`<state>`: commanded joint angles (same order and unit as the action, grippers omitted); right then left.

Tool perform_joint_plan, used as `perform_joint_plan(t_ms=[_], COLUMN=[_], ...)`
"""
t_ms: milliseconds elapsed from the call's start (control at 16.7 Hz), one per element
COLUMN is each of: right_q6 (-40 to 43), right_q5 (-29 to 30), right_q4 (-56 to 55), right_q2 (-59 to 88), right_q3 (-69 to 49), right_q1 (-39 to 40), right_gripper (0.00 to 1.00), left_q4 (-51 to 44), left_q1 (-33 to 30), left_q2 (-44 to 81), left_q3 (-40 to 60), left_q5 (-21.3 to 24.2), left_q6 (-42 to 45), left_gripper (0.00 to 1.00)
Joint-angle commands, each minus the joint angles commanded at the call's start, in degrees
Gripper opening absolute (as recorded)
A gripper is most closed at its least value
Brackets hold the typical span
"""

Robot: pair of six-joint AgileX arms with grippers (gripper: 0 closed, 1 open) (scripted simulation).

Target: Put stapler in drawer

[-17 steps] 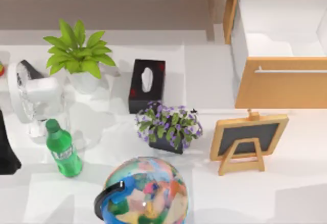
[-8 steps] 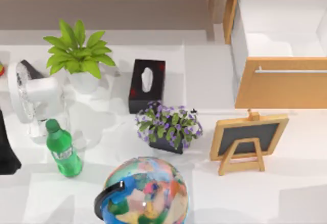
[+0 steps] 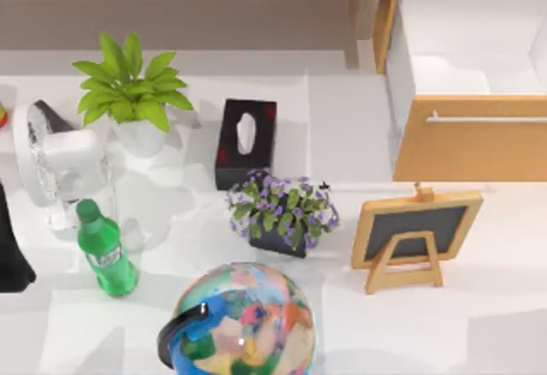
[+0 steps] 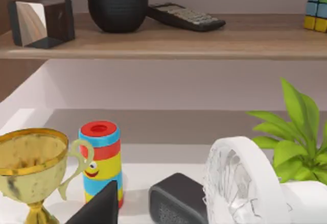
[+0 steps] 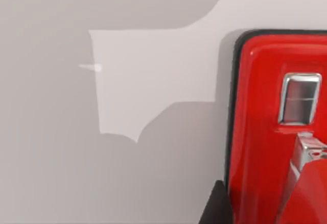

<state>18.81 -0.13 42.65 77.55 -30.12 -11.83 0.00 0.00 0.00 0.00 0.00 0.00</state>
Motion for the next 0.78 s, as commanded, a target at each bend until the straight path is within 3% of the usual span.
perform_joint_plan(t_ms=[120, 780], right_q6=[0.0, 0.1], right_q5=[0.0, 0.1], right_q4=[0.0, 2.4], right_q2=[0.0, -1.1], right_q3=[0.0, -1.4], right_q1=[0.0, 0.0], right_gripper=[0.00, 0.00], left_q4=[0.0, 0.0], left_q1=[0.0, 0.0], left_q2=[0.0, 0.0], left_q3=[0.0, 0.0], left_q5=[0.0, 0.0], left_q6=[0.0, 0.0], left_gripper=[1.00, 1.00])
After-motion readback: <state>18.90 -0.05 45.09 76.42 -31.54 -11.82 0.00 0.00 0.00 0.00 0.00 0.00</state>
